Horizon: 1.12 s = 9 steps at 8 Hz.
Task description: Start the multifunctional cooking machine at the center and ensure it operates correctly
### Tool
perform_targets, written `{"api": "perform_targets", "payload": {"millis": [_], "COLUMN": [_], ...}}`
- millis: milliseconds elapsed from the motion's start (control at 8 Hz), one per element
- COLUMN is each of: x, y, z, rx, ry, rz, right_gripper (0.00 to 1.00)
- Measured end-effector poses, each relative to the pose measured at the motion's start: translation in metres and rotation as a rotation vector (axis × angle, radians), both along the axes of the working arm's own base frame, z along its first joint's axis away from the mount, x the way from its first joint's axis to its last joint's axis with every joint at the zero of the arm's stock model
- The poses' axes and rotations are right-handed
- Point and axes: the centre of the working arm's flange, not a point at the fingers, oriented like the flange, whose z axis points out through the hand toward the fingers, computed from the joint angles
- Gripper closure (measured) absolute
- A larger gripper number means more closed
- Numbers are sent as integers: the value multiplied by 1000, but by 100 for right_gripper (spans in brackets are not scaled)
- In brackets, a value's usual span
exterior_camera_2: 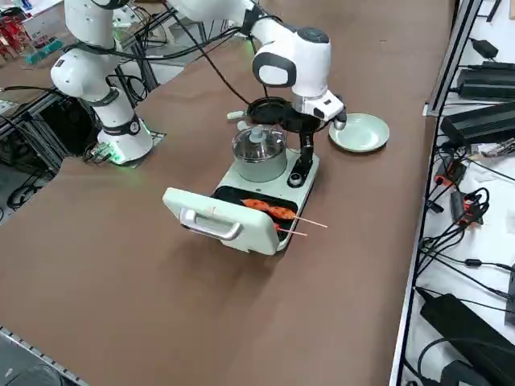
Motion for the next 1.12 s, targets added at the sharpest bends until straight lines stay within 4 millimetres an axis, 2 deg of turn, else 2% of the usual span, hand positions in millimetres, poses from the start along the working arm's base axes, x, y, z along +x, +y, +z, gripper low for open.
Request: {"api": "perform_targets", "payload": {"millis": [1125], "x": [1], "y": [-2], "z": [1], "rx": [20], "ry": [17], "rz": [443], "right_gripper": [58]}}
